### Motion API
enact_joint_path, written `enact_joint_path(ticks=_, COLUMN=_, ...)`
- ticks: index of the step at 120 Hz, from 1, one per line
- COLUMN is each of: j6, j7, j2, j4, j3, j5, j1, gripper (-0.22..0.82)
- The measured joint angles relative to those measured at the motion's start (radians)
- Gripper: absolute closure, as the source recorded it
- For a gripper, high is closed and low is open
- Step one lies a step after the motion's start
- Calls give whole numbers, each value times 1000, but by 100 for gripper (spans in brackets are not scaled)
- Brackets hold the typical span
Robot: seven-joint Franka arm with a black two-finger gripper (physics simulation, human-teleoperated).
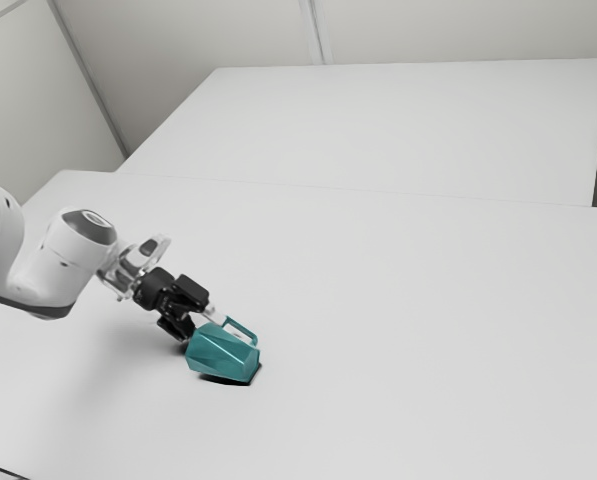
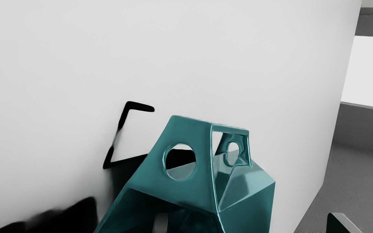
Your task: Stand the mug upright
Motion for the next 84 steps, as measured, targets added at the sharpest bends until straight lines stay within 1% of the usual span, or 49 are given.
enact_joint_path(ticks=41, j6=2, j7=17, j2=6, j4=0, j3=0, j5=-15, j1=-15, gripper=57)
enact_joint_path(ticks=68, j6=3, j7=18, j2=-10, j4=1, j3=0, j5=-13, j1=-17, gripper=70)
enact_joint_path(ticks=84, j6=2, j7=13, j2=-22, j4=1, j3=0, j5=-16, j1=-26, gripper=75)
